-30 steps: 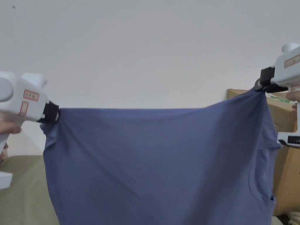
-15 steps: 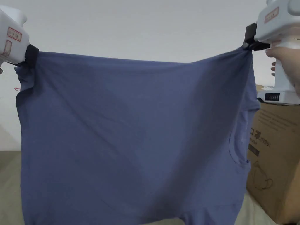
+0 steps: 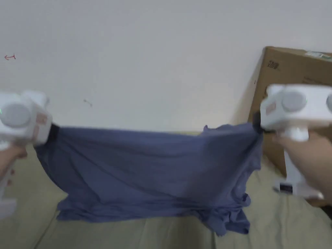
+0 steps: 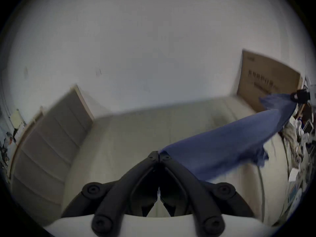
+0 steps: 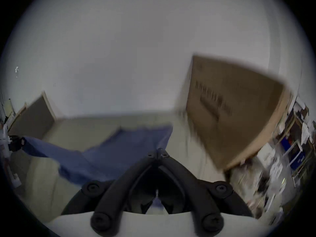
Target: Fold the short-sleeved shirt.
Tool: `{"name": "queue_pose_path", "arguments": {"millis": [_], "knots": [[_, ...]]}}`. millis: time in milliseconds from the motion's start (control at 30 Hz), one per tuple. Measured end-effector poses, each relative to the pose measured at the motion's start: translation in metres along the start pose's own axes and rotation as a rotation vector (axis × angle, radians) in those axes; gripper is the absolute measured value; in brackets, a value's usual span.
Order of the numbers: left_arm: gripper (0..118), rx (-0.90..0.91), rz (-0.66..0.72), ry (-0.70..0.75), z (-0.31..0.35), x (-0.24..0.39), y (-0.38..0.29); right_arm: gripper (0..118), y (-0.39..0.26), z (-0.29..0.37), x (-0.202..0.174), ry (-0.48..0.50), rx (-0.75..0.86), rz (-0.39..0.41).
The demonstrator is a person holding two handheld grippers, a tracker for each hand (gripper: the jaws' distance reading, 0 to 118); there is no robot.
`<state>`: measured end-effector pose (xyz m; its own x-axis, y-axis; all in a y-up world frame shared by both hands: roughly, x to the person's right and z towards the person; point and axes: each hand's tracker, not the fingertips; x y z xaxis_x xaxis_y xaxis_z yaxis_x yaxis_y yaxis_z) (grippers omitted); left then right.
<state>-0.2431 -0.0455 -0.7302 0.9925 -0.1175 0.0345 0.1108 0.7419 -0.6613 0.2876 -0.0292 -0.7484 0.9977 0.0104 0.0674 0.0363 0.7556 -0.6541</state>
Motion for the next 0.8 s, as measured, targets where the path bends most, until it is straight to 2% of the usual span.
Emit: {"name": "queue_pose_path", "arguments": {"millis": [133, 233, 333, 400, 500, 600, 667, 800], "knots": [[0, -0.245, 0.040, -0.060, -0.033, 0.010, -0.132, 0, -0.151, -0.033, 0.014, 0.039, -0.248, -0.066], [0, -0.325, 0.062, -0.117, -0.020, 0.010, -0.216, 0, -0.244, -0.020, 0.024, 0.045, -0.362, -0.006], [0, -0.334, 0.052, -0.114, 0.015, 0.007, -0.275, 0, -0.301, 0.010, 0.040, 0.071, -0.408, -0.010], [0, -0.303, -0.006, -0.121, 0.044, 0.004, -0.305, 0, -0.327, 0.040, 0.046, 0.106, -0.409, -0.009], [0, -0.309, -0.003, -0.130, 0.084, -0.001, -0.344, 0, -0.360, 0.085, 0.053, 0.120, -0.405, 0.032], [0, -0.310, -0.087, -0.118, 0.115, 0.003, -0.369, 0, -0.387, 0.118, 0.055, 0.114, -0.415, 0.075], [0, -0.299, -0.129, -0.115, 0.131, 0.009, -0.382, 0, -0.398, 0.131, 0.060, 0.119, -0.429, 0.052], [0, -0.296, -0.125, -0.121, 0.143, 0.010, -0.390, 1, -0.405, 0.141, 0.067, 0.122, -0.413, -0.003]]}}
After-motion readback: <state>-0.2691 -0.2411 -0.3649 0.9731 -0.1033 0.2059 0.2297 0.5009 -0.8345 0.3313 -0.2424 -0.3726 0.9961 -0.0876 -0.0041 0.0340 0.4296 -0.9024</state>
